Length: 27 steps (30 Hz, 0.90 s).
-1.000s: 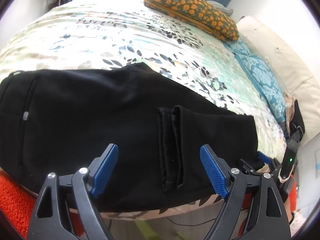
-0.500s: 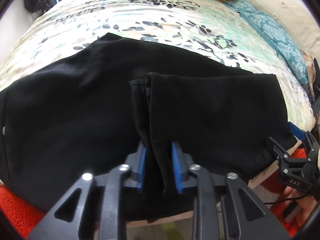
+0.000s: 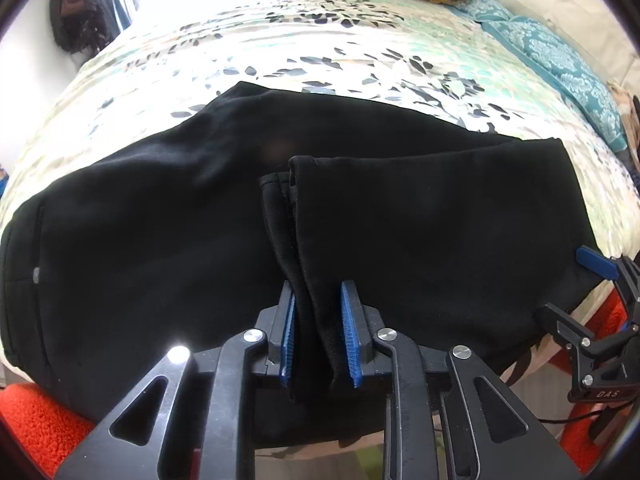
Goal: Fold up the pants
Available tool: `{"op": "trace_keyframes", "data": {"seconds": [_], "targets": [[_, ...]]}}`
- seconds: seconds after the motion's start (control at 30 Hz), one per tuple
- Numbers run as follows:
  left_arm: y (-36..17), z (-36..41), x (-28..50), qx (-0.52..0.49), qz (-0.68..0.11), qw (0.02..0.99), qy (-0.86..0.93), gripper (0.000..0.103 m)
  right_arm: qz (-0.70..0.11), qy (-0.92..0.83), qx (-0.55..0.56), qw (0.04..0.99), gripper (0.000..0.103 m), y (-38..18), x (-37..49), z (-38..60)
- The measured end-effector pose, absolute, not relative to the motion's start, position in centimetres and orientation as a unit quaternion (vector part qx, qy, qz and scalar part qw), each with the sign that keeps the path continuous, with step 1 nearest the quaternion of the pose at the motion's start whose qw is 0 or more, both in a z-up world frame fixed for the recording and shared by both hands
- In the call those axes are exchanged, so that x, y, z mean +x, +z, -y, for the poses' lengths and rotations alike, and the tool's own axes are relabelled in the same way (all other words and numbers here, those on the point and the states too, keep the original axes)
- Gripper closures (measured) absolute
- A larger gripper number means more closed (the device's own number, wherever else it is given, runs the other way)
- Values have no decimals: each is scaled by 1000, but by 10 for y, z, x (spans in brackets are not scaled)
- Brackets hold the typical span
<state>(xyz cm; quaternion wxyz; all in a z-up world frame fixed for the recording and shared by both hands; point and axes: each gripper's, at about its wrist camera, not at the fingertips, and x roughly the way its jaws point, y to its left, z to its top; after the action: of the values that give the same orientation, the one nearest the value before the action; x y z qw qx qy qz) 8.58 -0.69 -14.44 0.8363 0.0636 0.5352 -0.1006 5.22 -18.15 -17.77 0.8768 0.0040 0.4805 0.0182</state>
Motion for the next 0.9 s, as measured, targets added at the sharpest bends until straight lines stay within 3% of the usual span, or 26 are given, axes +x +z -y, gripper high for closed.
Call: {"op": "trace_keyframes", "data": {"seconds": [0.03,0.07,0.13,0.37,0.5,0.7,0.8,0.87,0.9], "targets": [[-144,7,85,67,-532,838,-100,73,-473,16,3,881,0,-177,52,181],[-144,6,85,71,-531,839,-96,53,-476,15,6,879,0,-177,53,181],[-140,2,84,68,-526,843,-85,28,-476,15,8,879,0,-177,53,183],[-99,-25,73,-2,-468,881,-64,21,-473,16,3,881,0,-175,52,182],[-80,-1,64,1,-433,894,-114,17,-467,15,9,884,0,-167,52,183],[-117,33,71,61,-463,873,-141,17,-386,-9,48,921,0,-122,28,210],[-154,32,82,96,-514,843,-123,20,-433,-24,69,898,0,-142,35,226],[-154,30,78,101,-498,851,-134,17,-489,-21,90,867,0,-167,44,231],[-153,30,78,106,-501,849,-134,17,-479,-30,74,874,1,-164,41,230]]}}
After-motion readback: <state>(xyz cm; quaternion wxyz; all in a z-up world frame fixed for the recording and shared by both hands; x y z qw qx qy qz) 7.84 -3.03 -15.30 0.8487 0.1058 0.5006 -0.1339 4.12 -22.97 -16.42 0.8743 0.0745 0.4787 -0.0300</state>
